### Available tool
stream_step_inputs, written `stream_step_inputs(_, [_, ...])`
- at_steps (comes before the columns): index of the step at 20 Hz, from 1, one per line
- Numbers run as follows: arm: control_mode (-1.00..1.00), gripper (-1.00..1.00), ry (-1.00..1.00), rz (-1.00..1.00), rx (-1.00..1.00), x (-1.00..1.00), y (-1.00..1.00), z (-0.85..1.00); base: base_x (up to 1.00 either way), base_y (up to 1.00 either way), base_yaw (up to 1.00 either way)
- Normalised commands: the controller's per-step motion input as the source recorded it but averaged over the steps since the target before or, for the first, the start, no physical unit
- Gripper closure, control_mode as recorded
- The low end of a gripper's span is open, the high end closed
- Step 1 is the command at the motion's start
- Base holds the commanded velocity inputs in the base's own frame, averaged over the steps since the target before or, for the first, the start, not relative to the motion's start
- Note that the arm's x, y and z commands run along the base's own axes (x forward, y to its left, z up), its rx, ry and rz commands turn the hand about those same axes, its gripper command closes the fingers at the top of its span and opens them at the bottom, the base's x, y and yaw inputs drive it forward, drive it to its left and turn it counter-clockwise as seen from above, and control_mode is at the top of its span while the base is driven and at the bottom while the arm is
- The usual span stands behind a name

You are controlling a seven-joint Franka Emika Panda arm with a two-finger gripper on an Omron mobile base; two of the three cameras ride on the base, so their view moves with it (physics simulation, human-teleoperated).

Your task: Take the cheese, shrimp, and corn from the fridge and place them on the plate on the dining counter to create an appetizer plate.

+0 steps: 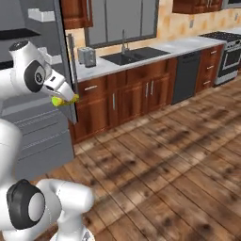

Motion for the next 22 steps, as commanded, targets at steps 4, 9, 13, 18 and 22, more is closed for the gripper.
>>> stream_step_inputs(4, [1.0, 1.0, 0.0, 0.0, 0.0, 0.0, 0.0, 0.0, -0.95, -0.69, -0.48])
stream_step_inputs(9, [1.0, 1.0, 0.0, 0.0, 0.0, 0.0, 0.0, 0.0, -0.91, -0.85, -0.41])
stream_step_inputs(13, [1.0, 1.0, 0.0, 0.0, 0.0, 0.0, 0.0, 0.0, -0.91, -1.0, -0.28])
stream_step_inputs(18, [1.0, 1.0, 0.0, 0.0, 0.0, 0.0, 0.0, 0.0, -0.87, -1.0, -0.1])
stream_step_inputs(22, [1.0, 1.0, 0.0, 0.0, 0.0, 0.0, 0.0, 0.0, -0.65, -1.0, 0.0])
